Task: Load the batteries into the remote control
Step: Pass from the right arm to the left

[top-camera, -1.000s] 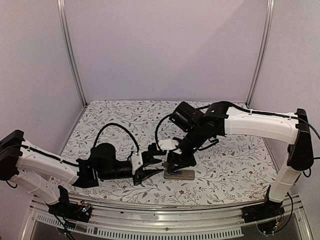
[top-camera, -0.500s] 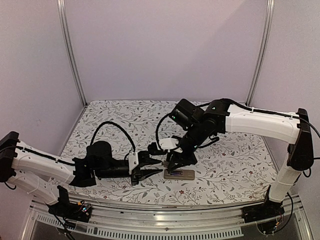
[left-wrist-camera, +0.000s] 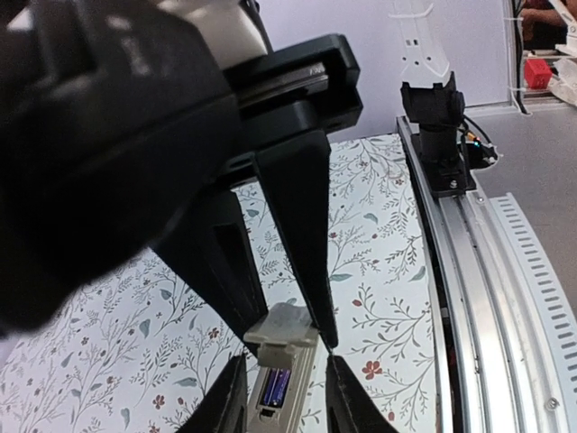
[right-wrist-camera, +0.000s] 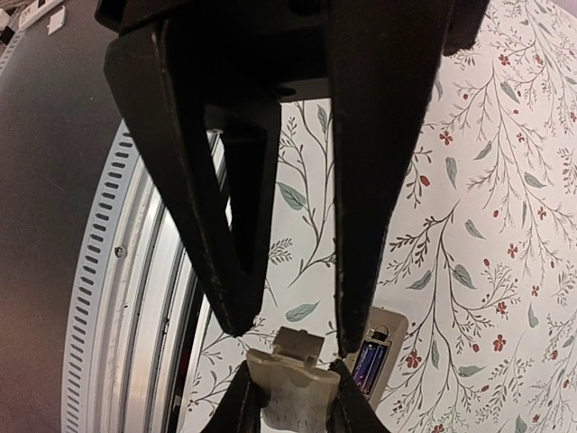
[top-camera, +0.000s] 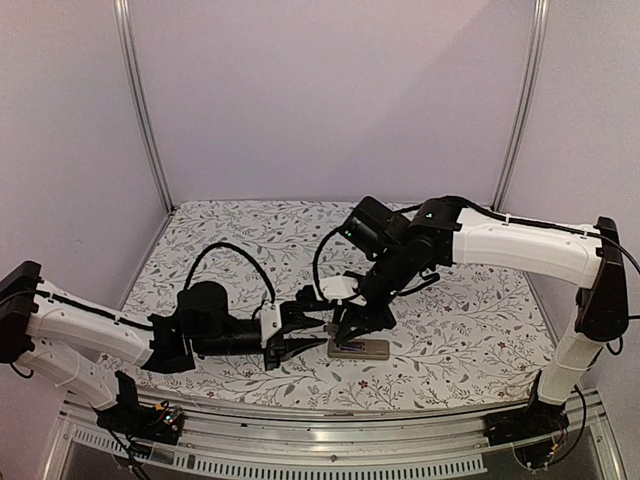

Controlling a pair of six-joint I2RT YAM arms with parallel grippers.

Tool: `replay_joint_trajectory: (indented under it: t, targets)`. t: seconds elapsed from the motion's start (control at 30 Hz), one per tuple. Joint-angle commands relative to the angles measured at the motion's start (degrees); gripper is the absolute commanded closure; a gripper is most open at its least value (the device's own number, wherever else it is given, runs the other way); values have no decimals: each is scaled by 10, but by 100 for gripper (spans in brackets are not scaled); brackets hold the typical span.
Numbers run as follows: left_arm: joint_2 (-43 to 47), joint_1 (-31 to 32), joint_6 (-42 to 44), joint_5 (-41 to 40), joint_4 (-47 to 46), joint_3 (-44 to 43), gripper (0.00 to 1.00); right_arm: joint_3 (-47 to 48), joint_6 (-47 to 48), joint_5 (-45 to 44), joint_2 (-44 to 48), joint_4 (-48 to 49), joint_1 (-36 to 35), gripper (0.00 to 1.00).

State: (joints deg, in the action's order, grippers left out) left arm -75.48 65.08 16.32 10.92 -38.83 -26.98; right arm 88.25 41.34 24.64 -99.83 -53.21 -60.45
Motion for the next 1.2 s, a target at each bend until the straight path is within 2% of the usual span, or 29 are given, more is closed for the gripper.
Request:
replay_joint_trajectory:
  t: [0.0, 0.23, 0.4, 0.6, 0.8, 1.0, 1.07, 1.17]
  targets:
    - [-12, -9, -2, -5, 5, -23, 70, 13, 7, 11, 18, -11, -4, 89]
    - [-15, -9, -16, 21, 17, -36, 72, 13, 8, 1, 18, -10, -4, 89]
    - [-13, -9, -15, 19, 24, -35, 84, 13, 8, 0, 17, -8, -5, 89]
    - [-6, -10, -12, 18, 36, -32, 87, 14, 8, -3, 19, -8, -5, 89]
    - [-9, -10, -16, 2, 30, -32, 99, 16, 6, 1, 19, -6, -5, 89]
    - [-11, -10, -18, -8, 15, -26, 100, 17, 5, 1, 23, -4, -4, 88]
    - [-11, -9, -20, -9, 6, -23, 100, 16, 1, -3, 23, -2, -5, 81]
    - [-9, -10, -26, -13, -13, -15, 100, 14, -9, -17, 27, 1, -4, 46]
